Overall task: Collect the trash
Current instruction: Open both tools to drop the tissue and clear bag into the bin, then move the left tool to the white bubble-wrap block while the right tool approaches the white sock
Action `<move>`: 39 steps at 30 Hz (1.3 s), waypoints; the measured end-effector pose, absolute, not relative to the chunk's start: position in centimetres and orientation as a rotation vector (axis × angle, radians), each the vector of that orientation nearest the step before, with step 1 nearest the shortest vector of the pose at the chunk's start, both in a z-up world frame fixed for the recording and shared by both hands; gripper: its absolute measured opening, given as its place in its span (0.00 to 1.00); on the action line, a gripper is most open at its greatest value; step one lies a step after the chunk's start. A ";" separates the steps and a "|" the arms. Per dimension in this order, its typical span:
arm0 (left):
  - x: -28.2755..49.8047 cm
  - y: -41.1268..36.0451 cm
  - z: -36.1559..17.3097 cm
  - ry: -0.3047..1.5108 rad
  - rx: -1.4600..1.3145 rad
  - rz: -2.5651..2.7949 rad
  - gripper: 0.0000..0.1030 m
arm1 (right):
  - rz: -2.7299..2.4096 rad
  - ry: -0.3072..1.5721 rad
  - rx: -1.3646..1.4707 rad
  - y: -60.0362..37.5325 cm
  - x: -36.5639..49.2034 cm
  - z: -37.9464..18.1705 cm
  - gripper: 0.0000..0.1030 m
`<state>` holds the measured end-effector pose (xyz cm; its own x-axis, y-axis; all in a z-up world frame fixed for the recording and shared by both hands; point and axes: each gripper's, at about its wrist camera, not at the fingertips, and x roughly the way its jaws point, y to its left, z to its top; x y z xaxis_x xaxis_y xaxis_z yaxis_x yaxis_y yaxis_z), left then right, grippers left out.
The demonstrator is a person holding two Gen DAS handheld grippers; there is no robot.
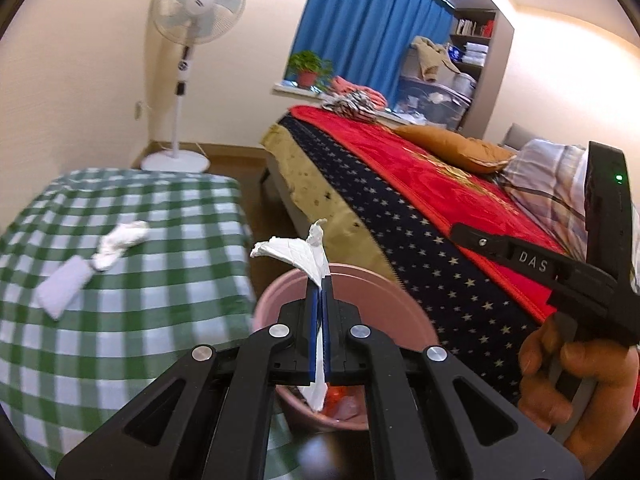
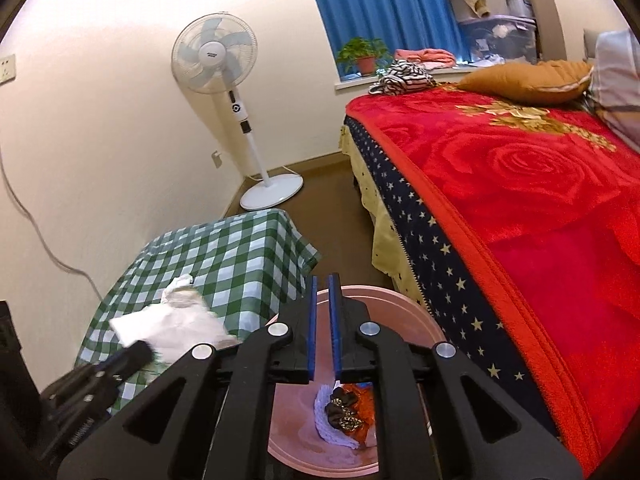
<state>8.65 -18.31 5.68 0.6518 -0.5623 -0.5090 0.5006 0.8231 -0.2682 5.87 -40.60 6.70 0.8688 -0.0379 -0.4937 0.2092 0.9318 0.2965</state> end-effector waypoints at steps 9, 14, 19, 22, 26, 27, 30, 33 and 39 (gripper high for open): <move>8.7 -18.5 4.5 0.641 -0.102 -0.597 0.15 | -0.144 0.497 0.324 -40.3 5.9 6.8 0.43; 8.5 -16.4 4.2 0.645 -0.120 -0.560 0.15 | -0.133 0.507 0.283 -39.3 6.3 6.7 0.43; 8.4 -14.0 4.3 0.640 -0.134 -0.527 0.15 | -0.122 0.520 0.244 -38.0 6.6 6.6 0.43; 8.4 -12.5 4.5 0.631 -0.144 -0.506 0.15 | -0.114 0.527 0.225 -37.1 6.7 6.6 0.43; 8.5 -10.7 4.4 0.620 -0.155 -0.474 0.15 | -0.084 0.530 0.206 -35.7 6.7 6.8 0.43; 8.6 -10.1 4.2 0.618 -0.160 -0.460 0.15 | -0.077 0.529 0.198 -35.3 6.7 6.9 0.43; 9.0 -8.6 3.7 0.611 -0.167 -0.418 0.15 | -0.061 0.523 0.169 -34.0 6.8 6.9 0.41; 9.5 -7.0 3.0 0.608 -0.166 -0.362 0.15 | -0.051 0.519 0.141 -32.8 7.2 6.9 0.39; 11.4 -3.7 1.1 0.615 -0.137 -0.225 0.15 | -0.017 0.515 0.112 -30.9 8.1 6.8 0.38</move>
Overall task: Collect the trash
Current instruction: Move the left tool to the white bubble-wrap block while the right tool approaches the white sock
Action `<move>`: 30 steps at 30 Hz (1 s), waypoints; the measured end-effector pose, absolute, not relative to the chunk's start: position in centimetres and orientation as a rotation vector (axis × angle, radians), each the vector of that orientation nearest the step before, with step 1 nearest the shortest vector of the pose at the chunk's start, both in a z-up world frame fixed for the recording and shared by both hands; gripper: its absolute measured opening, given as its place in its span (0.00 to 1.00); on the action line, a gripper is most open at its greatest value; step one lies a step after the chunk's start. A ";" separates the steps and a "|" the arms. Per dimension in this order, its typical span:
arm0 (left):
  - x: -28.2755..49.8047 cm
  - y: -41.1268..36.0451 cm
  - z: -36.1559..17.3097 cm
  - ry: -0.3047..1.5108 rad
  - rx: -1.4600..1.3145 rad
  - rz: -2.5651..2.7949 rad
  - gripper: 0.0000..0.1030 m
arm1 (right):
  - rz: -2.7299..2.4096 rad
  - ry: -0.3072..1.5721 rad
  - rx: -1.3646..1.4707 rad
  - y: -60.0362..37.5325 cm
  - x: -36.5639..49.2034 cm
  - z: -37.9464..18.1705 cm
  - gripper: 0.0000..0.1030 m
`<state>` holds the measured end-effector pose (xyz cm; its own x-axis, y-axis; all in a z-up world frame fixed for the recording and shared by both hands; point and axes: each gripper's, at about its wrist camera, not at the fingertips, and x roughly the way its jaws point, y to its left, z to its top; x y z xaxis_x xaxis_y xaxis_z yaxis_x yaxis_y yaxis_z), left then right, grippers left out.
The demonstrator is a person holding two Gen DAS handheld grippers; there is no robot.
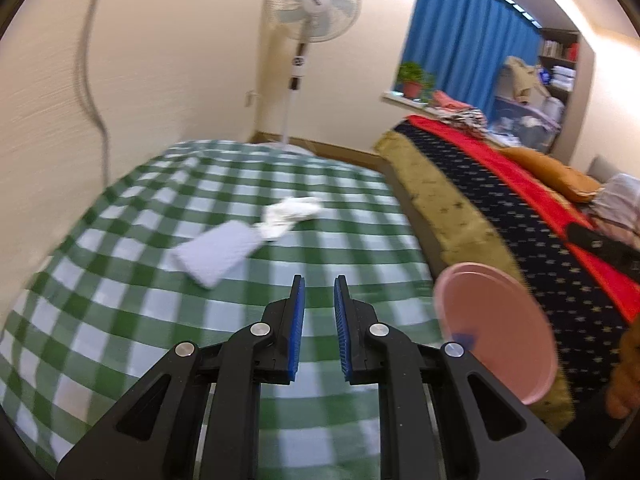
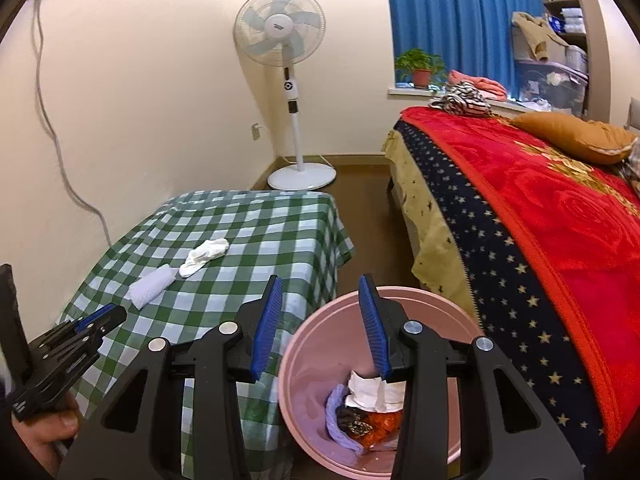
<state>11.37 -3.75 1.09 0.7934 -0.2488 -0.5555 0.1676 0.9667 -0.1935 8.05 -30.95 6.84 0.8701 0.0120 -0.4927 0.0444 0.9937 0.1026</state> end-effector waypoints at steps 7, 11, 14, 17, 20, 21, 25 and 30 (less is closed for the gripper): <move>14.4 -1.6 -0.5 0.645 -0.108 -0.118 0.15 | 0.037 0.516 0.125 -29.1 9.5 7.0 0.34; 16.3 -0.9 -1.1 0.665 -0.088 -0.088 0.21 | 0.062 0.525 0.112 -28.0 10.3 6.6 0.34; 17.6 -0.5 -1.5 0.689 -0.090 -0.072 0.38 | 0.078 0.543 0.097 -27.4 10.9 6.0 0.34; 18.8 -0.1 -2.1 0.730 -0.110 -0.073 0.39 | 0.093 0.558 0.092 -27.0 11.6 5.6 0.34; 19.6 -0.3 -2.8 0.765 -0.096 -0.070 0.39 | 0.114 0.578 0.103 -26.7 12.7 5.2 0.34; 19.8 -0.4 -3.0 0.779 -0.089 -0.068 0.39 | 0.121 0.587 0.107 -26.5 13.3 4.9 0.34; 20.6 0.0 -3.9 0.815 -0.093 -0.046 0.39 | 0.153 0.632 0.125 -25.4 16.3 3.5 0.34; 21.1 1.4 -4.7 0.852 -0.137 -0.018 0.23 | 0.215 0.671 0.113 -22.9 20.1 1.8 0.34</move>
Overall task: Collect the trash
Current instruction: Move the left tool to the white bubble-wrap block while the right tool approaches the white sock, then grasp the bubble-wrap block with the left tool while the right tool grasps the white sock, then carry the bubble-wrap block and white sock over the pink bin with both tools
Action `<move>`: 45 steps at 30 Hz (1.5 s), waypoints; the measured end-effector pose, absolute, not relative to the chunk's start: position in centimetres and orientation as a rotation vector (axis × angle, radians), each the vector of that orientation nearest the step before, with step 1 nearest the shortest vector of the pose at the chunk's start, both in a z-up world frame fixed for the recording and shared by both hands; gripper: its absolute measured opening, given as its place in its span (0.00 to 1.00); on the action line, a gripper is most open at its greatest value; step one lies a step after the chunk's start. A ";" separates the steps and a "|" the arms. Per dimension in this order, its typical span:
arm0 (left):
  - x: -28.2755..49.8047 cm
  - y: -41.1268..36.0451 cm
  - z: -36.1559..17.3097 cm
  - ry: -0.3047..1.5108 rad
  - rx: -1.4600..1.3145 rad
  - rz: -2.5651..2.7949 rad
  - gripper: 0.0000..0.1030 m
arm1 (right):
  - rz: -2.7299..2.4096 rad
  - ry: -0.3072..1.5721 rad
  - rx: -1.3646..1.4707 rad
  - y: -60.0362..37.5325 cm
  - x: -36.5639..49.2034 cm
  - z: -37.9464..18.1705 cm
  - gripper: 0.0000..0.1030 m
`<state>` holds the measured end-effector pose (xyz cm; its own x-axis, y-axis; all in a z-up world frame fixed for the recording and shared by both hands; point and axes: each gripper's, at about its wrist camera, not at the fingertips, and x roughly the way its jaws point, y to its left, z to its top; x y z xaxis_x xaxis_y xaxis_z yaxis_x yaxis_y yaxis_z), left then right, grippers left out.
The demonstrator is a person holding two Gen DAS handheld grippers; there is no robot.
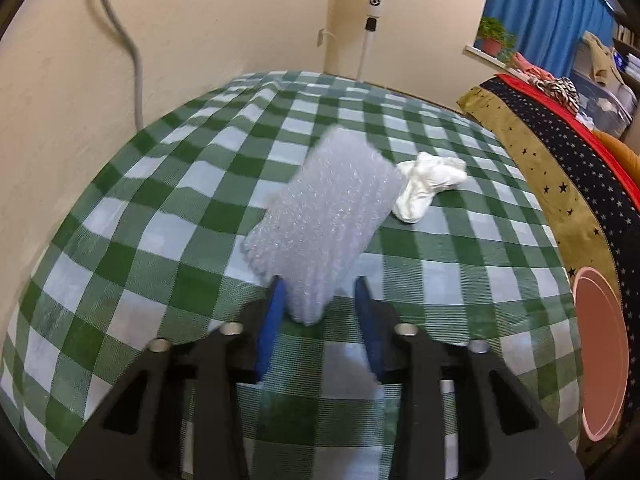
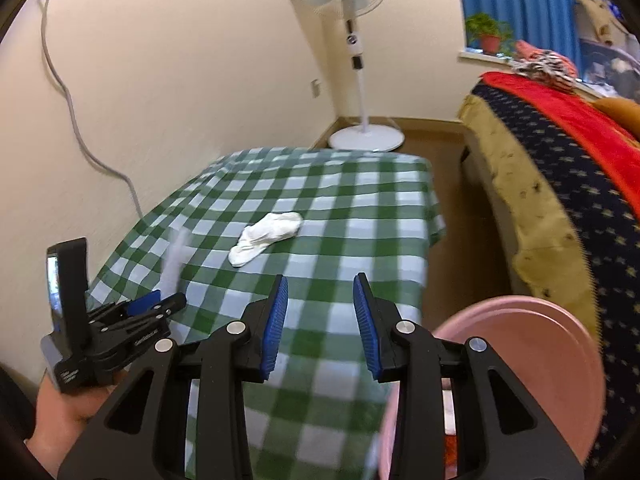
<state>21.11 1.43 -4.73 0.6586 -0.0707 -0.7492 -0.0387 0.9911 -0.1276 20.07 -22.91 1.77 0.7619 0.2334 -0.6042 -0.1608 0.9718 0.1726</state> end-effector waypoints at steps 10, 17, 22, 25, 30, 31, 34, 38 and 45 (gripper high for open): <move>20.7 3.6 -4.7 0.837 -0.226 0.026 0.11 | 0.274 0.737 0.161 -17.2 28.9 -2.4 0.41; 20.9 3.7 -4.8 0.842 -0.254 0.036 0.11 | 0.259 0.773 0.237 -15.7 32.7 -3.9 0.51; 20.9 3.5 -4.9 0.846 -0.260 0.031 0.11 | 0.219 0.804 0.211 -14.5 33.8 -4.5 0.51; 20.9 3.5 -4.9 0.847 -0.261 0.028 0.11 | 0.222 0.795 0.185 -14.2 33.7 -4.5 0.33; 20.4 3.4 -4.7 0.845 -0.258 0.023 0.11 | 0.230 0.746 0.160 -14.8 32.2 -3.4 0.10; 20.4 3.3 -4.5 0.842 -0.257 0.021 0.11 | 0.230 0.740 0.164 -15.0 31.9 -3.2 0.10; 20.0 3.1 -4.1 0.833 -0.256 0.014 0.11 | 0.239 0.719 0.156 -15.6 30.4 -2.2 0.10; 19.5 2.9 -3.1 0.812 -0.253 0.007 0.11 | 0.246 0.691 0.111 -16.0 27.6 -0.7 0.10; 17.8 2.4 -1.2 0.773 -0.233 -0.017 0.11 | 0.235 0.658 0.070 -17.4 22.3 1.2 0.10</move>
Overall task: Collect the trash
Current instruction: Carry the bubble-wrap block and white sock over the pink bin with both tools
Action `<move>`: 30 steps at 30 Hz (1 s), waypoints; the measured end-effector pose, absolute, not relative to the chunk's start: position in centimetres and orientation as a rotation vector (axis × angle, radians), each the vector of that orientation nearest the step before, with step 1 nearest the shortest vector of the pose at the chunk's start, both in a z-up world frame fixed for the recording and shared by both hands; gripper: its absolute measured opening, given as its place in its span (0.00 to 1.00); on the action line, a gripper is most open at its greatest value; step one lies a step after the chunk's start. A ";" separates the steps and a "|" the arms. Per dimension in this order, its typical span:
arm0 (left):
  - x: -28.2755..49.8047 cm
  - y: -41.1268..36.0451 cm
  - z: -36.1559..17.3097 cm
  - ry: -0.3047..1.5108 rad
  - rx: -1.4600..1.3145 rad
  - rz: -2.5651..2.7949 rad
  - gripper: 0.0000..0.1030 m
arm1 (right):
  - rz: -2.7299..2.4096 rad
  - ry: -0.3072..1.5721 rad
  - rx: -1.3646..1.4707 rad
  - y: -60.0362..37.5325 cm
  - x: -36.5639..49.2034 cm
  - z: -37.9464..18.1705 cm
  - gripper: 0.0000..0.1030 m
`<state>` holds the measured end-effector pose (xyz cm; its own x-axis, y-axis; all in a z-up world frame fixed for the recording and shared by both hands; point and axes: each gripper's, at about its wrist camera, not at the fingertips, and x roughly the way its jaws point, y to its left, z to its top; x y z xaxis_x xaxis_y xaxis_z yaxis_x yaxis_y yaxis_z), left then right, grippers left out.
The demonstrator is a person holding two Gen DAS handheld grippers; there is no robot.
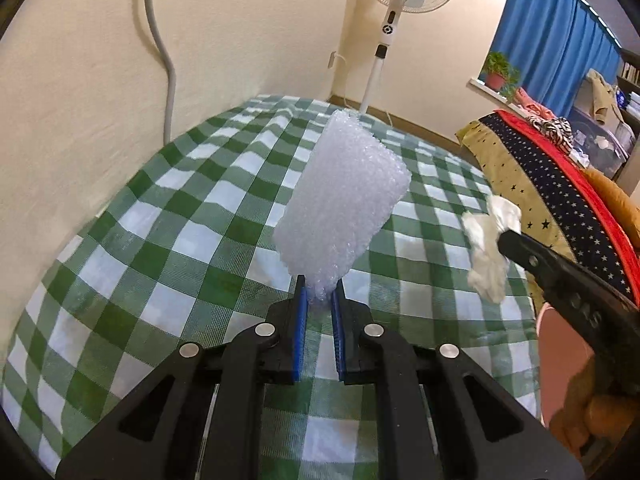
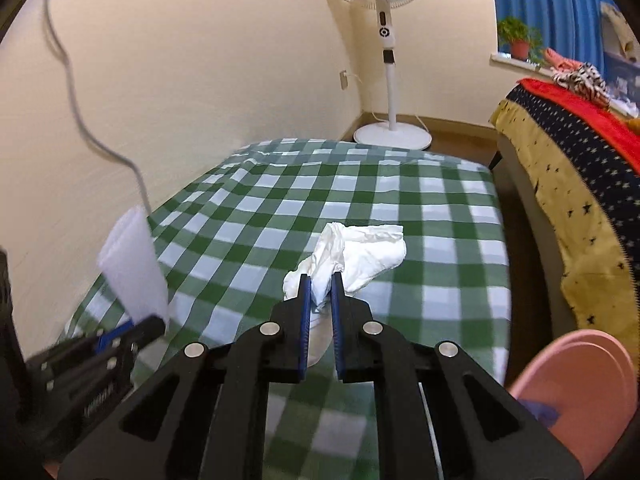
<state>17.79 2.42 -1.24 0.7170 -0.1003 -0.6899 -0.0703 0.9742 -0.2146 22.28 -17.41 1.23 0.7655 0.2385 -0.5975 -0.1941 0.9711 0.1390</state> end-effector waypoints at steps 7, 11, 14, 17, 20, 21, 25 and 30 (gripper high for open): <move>15.5 1.6 0.8 0.730 -0.183 -0.048 0.11 | 0.207 0.633 0.068 -19.2 17.6 2.8 0.10; 14.2 1.2 1.4 0.718 -0.152 -0.065 0.11 | 0.187 0.614 0.075 -20.3 15.4 3.6 0.10; 13.3 0.8 1.9 0.710 -0.139 -0.083 0.11 | 0.166 0.598 0.080 -21.1 13.6 4.5 0.10; 12.6 0.6 2.4 0.701 -0.144 -0.103 0.11 | 0.144 0.577 0.090 -22.2 11.6 5.5 0.10; 11.7 0.6 2.7 0.697 -0.168 -0.126 0.11 | 0.130 0.561 0.081 -23.3 10.1 6.2 0.10; 11.6 0.4 2.8 0.696 -0.171 -0.131 0.11 | 0.126 0.557 0.079 -23.4 9.6 6.4 0.10; 10.5 -0.6 3.4 0.681 -0.146 -0.155 0.11 | 0.100 0.534 0.082 -24.9 7.5 7.2 0.10; 9.5 -1.6 4.0 0.672 -0.131 -0.181 0.11 | 0.065 0.518 0.100 -27.0 5.5 7.7 0.10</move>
